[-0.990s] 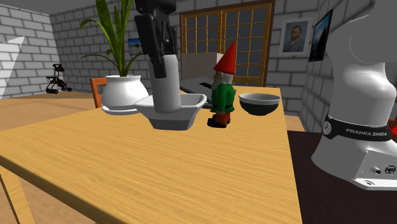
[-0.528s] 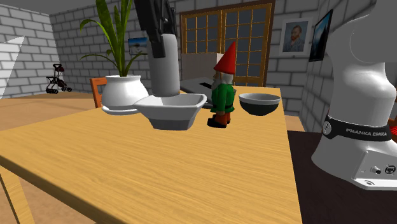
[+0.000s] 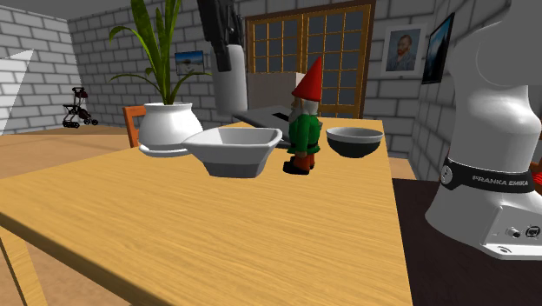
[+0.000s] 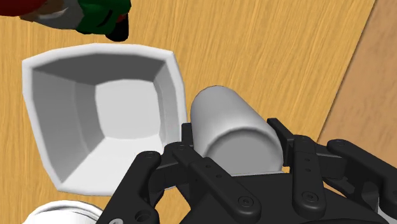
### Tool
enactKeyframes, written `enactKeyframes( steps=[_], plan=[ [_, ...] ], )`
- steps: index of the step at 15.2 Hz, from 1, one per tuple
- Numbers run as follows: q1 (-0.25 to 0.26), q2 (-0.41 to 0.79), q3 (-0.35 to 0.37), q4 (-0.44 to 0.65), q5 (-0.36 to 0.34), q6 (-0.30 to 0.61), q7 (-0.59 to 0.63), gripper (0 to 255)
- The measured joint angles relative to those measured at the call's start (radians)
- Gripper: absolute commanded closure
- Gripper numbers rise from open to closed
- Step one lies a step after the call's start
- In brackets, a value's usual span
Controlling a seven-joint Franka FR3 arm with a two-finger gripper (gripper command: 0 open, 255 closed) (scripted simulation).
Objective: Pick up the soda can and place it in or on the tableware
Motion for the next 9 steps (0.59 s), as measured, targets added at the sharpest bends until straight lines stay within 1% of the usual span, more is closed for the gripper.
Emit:
enactKeyframes(
  steps=[7,9],
  plan=[
    [-0.074,0.047,-0.091,0.075,-0.032,-0.02,-0.153,255],
    [-0.097,0.08,-0.119,0.121,-0.04,-0.03,-0.201,255]
  ],
)
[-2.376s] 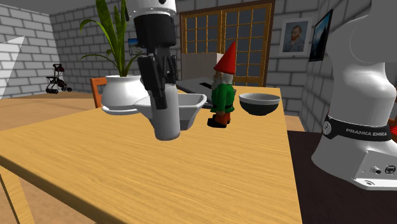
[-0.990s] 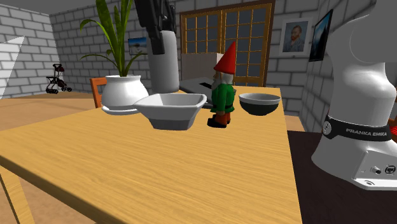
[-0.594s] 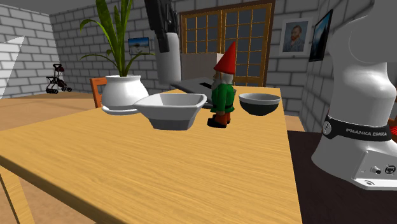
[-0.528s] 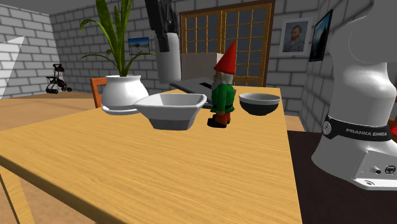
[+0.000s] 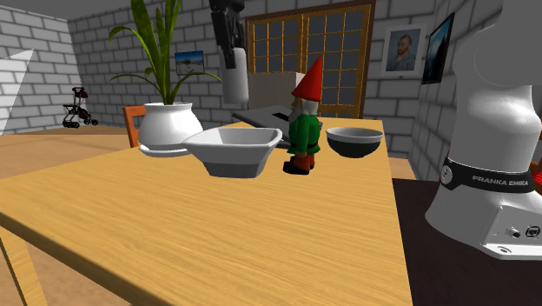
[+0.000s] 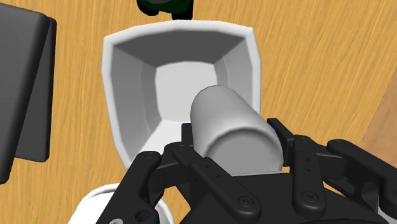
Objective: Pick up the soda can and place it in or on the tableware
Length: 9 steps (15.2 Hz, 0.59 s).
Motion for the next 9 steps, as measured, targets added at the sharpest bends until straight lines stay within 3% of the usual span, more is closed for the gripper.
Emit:
enactKeyframes(
  steps=[4,9],
  plan=[
    [-0.035,0.043,-0.039,0.053,-0.008,-0.005,-0.072,255],
    [-0.04,0.06,-0.045,0.007,-0.011,0.058,-0.079,255]
  ],
)
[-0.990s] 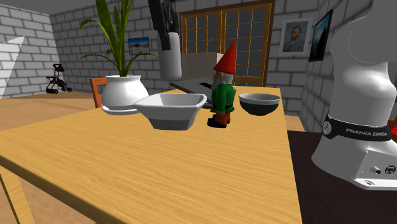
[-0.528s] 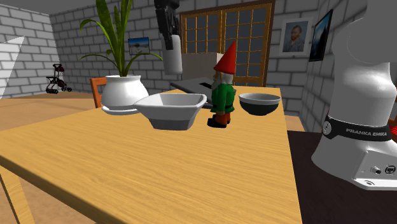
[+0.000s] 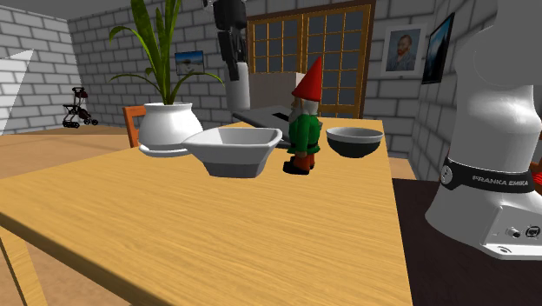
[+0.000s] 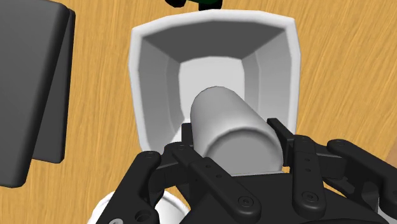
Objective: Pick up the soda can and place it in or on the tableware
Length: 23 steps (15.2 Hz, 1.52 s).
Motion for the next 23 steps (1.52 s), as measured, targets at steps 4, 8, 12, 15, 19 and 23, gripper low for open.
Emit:
enactKeyframes(
  steps=[4,8,12,15,19,23],
  plan=[
    [-0.001,0.009,-0.001,-0.04,-0.002,0.049,0.003,255],
    [-0.002,0.035,-0.002,-0.066,-0.003,0.101,0.005,255],
    [-0.001,0.054,-0.001,-0.098,-0.005,0.152,0.011,255],
    [-0.002,0.057,-0.002,-0.108,-0.005,0.165,0.011,255],
    [-0.002,0.058,-0.002,-0.109,-0.006,0.167,0.011,255],
    [-0.002,0.058,-0.002,-0.109,-0.006,0.167,0.011,0]
  ],
)
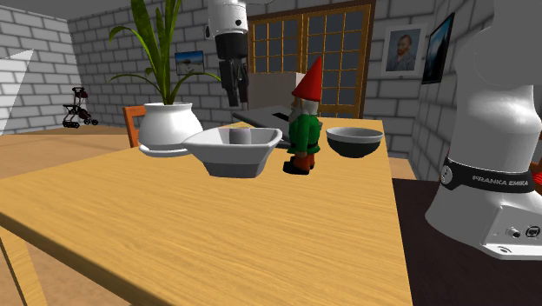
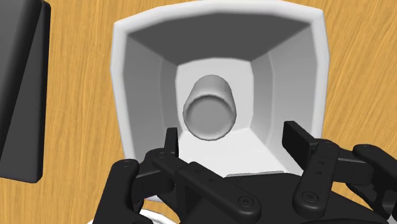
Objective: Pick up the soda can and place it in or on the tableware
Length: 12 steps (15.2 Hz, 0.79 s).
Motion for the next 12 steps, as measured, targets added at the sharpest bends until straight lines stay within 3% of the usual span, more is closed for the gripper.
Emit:
enactKeyframes(
  steps=[3,8,12],
  plan=[
    [0.0,0.0,0.0,0.0,0.0,0.0,0.0,0],
    [0.004,-0.036,0.003,0.075,0.004,-0.109,-0.003,0],
    [0.004,-0.035,0.004,0.088,0.005,-0.124,-0.003,0]
  ],
)
